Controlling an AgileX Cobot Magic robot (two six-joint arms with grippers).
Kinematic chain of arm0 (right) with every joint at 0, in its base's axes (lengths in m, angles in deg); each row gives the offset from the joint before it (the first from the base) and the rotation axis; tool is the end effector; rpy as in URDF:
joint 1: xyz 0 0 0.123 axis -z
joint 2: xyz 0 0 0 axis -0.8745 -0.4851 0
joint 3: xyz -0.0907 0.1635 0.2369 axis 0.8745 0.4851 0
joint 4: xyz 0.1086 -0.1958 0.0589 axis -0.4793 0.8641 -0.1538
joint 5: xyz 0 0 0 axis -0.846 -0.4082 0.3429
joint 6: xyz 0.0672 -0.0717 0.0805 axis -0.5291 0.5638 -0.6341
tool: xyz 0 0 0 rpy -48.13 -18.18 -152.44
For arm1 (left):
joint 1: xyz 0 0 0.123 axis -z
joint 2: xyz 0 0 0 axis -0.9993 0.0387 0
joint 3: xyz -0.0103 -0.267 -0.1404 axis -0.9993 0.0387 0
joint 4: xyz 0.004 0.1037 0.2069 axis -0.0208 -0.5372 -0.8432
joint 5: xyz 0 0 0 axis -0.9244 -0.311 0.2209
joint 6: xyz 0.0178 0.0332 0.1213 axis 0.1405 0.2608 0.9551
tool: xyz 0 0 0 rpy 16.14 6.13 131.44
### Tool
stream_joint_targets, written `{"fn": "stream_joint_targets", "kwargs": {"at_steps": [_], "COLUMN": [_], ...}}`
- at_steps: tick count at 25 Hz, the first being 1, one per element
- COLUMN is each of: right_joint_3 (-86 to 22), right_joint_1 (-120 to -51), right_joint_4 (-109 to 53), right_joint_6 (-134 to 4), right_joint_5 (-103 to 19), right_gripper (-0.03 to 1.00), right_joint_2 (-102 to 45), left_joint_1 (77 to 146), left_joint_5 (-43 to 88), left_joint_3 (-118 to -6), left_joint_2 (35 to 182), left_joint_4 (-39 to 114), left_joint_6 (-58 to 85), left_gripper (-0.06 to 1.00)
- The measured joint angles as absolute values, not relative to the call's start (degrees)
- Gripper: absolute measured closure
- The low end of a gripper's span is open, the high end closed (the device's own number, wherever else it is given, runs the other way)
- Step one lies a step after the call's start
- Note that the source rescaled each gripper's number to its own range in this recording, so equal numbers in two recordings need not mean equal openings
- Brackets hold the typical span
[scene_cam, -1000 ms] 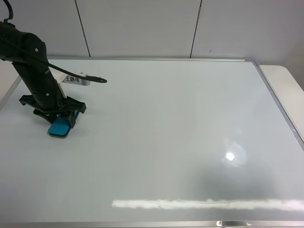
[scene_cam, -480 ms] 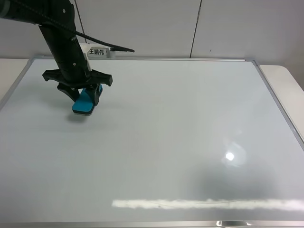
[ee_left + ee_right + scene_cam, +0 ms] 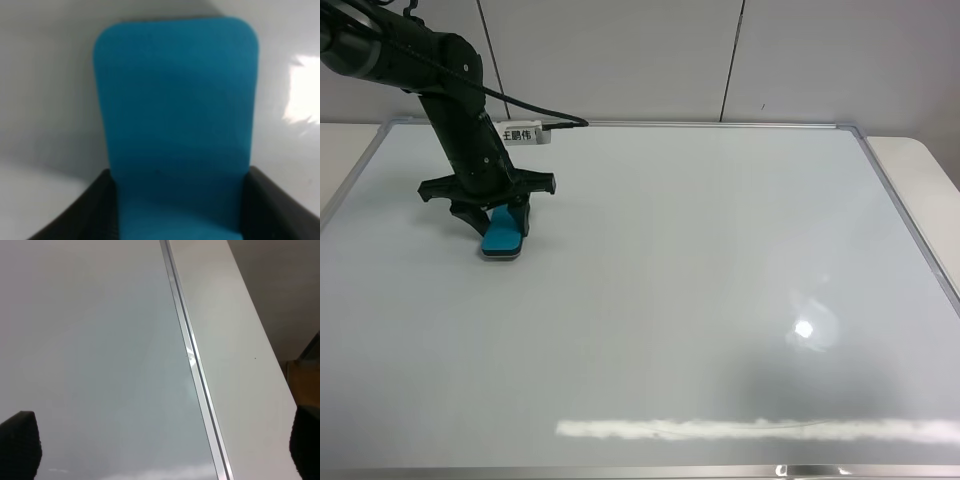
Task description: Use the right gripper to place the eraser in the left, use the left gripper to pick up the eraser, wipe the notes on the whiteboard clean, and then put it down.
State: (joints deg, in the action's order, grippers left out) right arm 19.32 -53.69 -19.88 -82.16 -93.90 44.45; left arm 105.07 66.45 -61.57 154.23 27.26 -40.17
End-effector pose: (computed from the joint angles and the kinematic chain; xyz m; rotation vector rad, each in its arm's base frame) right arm -0.0085 0.0002 0.2521 0.0358 2.0428 -0.1465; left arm 0.3772 -0.1226 0.1263 -0.1085 3.0368 -0.1165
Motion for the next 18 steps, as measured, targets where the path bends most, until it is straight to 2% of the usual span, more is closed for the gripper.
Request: {"fn": "stream_joint_targets", "kwargs": {"at_steps": [8,9,10,12,13,15,18], "right_joint_3": [19.3,19.3,19.3,19.3,19.3,19.3,19.3], "right_joint_1": [-53.7,-53.7,-53.7,-53.7,-53.7,-53.7,-53.7], "right_joint_4": [-19.9,-19.9,-19.9,-19.9,-19.9,-19.9,-19.9], "right_joint_6": [-82.2,-82.2,-82.2,-82.2,-82.2,-82.2,-82.2], "right_joint_5": [-93.9,-93.9,-93.9,-93.9,-93.9,-93.9,-93.9], "right_gripper": [-0.03,-0.03,-0.03,-0.03,-0.03,-0.03,-0.03], "right_joint_2": [44.5,44.5,44.5,44.5,44.5,44.5,44.5], "left_joint_1": [105.1,105.1,105.1,105.1,105.1,105.1,105.1], "left_joint_5": [62.0,61.6,61.1,60.8,60.8,60.9,61.5], "left_joint_3": [-61.6,-61.6,-61.6,-61.6,-61.6,-61.6,-61.6], "left_joint_2": [154.2,154.2,154.2,154.2,154.2,154.2,154.0], "left_joint_4": [27.3,27.3,27.4,27.4,27.4,27.4,27.4], "left_joint_6": [-36.4,-36.0,-35.8,-35.8,-35.8,-35.9,-35.9], "left_gripper": [0.87,0.84,0.75,0.34,0.17,0.02,-0.04]}}
